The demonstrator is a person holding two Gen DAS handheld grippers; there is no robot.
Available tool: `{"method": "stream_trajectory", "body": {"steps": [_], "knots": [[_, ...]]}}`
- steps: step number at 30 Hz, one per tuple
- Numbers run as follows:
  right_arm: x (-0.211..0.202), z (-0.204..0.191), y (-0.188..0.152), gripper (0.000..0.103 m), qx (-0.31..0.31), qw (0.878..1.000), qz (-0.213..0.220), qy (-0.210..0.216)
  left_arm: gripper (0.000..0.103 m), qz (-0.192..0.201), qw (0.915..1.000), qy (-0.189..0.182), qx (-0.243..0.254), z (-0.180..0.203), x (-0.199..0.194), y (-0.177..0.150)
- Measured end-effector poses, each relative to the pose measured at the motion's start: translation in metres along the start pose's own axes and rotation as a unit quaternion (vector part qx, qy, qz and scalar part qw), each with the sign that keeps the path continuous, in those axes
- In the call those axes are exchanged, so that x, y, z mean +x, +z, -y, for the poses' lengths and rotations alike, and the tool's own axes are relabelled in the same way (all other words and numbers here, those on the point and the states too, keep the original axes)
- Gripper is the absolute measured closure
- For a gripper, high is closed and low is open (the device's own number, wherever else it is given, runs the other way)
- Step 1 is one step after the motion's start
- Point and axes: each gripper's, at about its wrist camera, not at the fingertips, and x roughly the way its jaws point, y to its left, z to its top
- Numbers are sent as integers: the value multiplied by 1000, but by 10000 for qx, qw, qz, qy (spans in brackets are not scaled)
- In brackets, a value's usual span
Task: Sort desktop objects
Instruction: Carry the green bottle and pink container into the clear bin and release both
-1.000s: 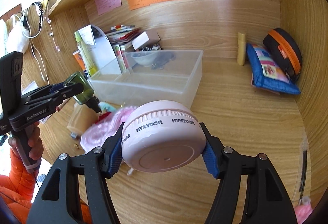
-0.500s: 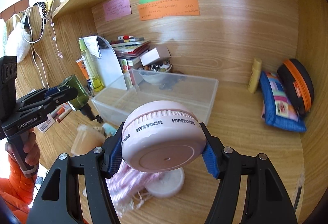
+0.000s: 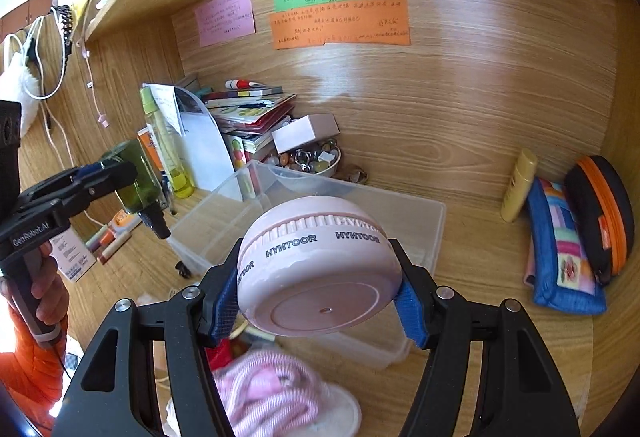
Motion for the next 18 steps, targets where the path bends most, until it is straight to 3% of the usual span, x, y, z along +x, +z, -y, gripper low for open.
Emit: {"method": "stream_trajectory", "body": {"steps": [10,18], "knots": [[26,0,21,41,-31,10000,-84,1,62,-8,10000,-52,-64,-6,25,18],[56,8,15,41,134,9993,-356,46,62,-467,9987,-160,-159,-12,65,8]]}}
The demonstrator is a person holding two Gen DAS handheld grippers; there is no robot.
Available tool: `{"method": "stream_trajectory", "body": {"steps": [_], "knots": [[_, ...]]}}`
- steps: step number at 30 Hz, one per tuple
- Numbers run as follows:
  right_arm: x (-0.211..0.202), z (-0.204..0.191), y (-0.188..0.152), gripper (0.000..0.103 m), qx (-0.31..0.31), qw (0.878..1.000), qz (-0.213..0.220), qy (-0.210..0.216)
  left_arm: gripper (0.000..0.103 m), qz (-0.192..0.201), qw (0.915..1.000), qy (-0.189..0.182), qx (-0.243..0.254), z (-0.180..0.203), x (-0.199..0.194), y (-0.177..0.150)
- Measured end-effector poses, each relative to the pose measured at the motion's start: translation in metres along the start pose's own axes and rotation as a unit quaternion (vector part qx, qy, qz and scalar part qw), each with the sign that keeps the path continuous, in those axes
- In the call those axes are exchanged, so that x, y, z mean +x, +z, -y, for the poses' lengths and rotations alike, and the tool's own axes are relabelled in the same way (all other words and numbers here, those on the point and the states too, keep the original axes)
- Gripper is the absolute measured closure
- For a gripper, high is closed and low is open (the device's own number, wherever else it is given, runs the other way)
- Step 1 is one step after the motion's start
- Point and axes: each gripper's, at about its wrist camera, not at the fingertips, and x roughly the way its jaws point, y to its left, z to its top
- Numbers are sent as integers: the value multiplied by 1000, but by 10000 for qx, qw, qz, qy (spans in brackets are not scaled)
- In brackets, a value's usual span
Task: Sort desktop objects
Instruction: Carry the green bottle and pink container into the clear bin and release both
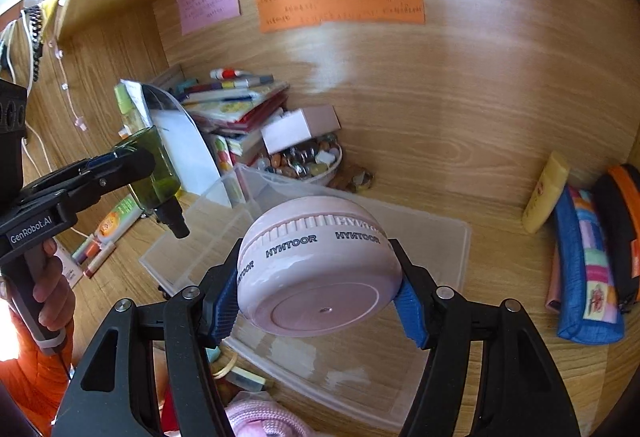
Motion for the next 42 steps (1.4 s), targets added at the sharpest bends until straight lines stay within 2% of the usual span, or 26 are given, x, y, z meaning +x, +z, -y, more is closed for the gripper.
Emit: {"method": "stream_trajectory", "body": {"steps": [15,21,28,38,42], "knots": [[38,22,-19,41,197,9979,-590,-197,62,-578,9983,21,15,-5,49,-19],[42,14,-22,41,-11,9973,-643,-345,62,-836,9964,111,99,0,63,-28],[49,0,-29,42,-410,9946,-743,-597,62,-868,9955,255,291,6,63,-31],[44,3,-27,41,-360,9950,-706,-607,62,-1014,9938,277,371,6,68,-35],[45,3,-25,41,-377,9951,-692,-605,60,-1010,9943,180,298,3,64,-33]]}}
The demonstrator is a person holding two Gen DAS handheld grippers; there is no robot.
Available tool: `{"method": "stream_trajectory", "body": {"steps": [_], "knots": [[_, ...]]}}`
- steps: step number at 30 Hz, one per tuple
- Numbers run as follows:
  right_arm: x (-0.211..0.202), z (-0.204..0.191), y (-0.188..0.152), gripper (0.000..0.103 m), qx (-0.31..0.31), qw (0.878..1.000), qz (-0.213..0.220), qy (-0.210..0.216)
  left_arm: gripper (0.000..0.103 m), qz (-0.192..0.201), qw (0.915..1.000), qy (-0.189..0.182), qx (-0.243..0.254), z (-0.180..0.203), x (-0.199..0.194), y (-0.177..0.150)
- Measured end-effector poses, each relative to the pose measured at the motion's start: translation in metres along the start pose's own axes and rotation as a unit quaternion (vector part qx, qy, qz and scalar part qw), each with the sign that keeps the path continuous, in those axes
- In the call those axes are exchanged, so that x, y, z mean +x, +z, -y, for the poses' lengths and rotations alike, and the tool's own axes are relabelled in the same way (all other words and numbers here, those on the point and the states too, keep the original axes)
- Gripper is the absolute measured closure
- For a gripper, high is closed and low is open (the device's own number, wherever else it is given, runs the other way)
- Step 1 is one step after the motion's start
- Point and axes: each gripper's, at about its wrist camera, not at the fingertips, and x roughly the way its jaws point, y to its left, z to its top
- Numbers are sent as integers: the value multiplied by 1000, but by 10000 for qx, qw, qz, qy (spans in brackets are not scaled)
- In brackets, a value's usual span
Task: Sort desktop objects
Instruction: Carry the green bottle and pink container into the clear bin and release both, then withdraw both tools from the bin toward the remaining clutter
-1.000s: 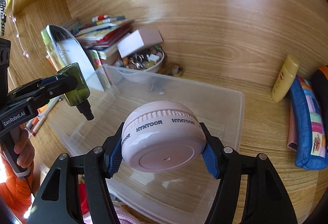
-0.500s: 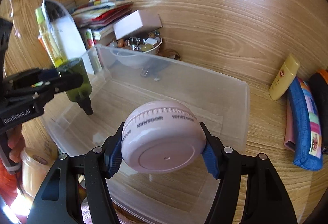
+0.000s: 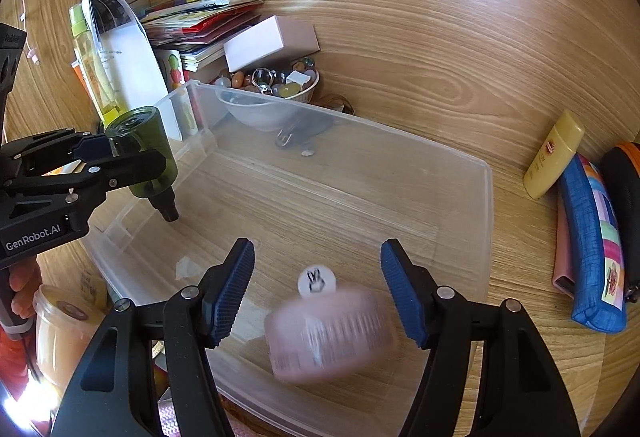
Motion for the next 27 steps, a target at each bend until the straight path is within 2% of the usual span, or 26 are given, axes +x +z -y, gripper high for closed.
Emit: {"method": "stream_trajectory", "body": {"steps": [3,6,12,16,19,23,27], "knots": [[-4,-5,0,37,-70,9999,93,5,49,132,9999,4,-81,-4,-7,2],[-11,-8,1,30,-139,9996,239,-45,46,256,9996,-2,-134,-6,-16,5],[-20,-8,3,25,-83,9994,328,13,36,381,9991,-74,-175,-5,-31,6],[-32,-7,6,24,-7,9990,443,6,33,435,9990,-1,-139,-2,-42,5],[-45,-8,8,22,76,9980,602,-171,24,511,9986,102,-121,-1,-55,3],[-69,-9,3,21,182,9961,861,-98,11,642,9977,222,-43,0,-75,-1],[-89,-9,-5,21,230,9947,994,-162,9,771,9964,350,-28,-3,-95,-7]]}}
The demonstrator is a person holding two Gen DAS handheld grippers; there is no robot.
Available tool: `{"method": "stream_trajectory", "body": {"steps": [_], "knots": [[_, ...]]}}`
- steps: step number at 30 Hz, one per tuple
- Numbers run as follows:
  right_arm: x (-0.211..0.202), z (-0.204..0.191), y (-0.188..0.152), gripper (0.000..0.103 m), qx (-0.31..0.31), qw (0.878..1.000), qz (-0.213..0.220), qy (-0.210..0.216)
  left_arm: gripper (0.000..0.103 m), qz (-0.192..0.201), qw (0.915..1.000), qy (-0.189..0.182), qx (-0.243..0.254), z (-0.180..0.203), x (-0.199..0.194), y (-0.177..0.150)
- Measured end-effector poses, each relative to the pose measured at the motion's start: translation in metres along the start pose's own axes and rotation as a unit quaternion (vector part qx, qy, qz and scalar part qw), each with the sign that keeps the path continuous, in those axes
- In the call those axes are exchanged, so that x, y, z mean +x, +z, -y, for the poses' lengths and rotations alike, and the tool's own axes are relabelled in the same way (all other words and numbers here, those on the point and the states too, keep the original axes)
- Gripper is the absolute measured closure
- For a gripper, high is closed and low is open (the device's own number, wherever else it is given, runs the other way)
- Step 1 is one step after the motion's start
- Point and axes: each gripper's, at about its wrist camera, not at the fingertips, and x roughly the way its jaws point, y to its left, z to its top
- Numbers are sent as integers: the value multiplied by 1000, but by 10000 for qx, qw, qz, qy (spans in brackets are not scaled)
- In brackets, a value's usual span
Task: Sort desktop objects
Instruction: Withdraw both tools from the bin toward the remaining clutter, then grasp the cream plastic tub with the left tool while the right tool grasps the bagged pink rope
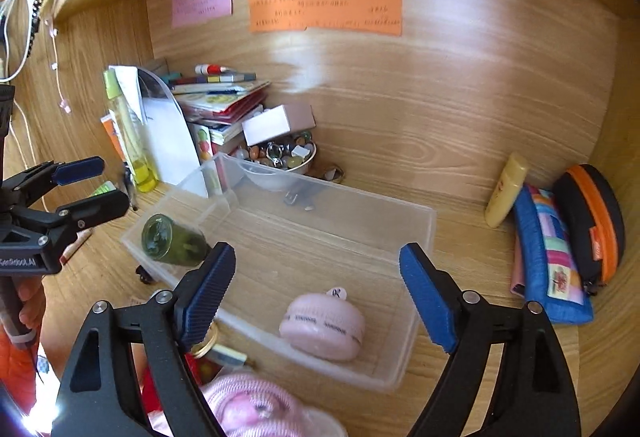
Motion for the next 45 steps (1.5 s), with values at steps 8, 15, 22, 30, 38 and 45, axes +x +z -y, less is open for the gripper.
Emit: {"method": "stream_trajectory", "body": {"steps": [8,15,22,30,38,45], "knots": [[-43,4,-23,19,9,9997,176,-172,7,-91,9998,79,-163,-13,-21,-22],[-62,4,-46,10,-23,9993,202,-328,7,-352,9991,68,-212,-12,-29,-47],[-68,3,-68,10,27,9991,8,-415,7,-713,9970,-228,-220,1,-29,-70],[-77,-16,-88,10,-89,9998,-117,-128,7,-1124,9908,-699,-270,21,-23,-96],[-69,-38,-113,10,-182,9991,-370,127,7,-1519,9844,-752,-476,20,-3,-109],[-60,-49,-130,10,-47,9974,-609,388,7,-1665,9809,-811,-598,20,1,-120]]}}
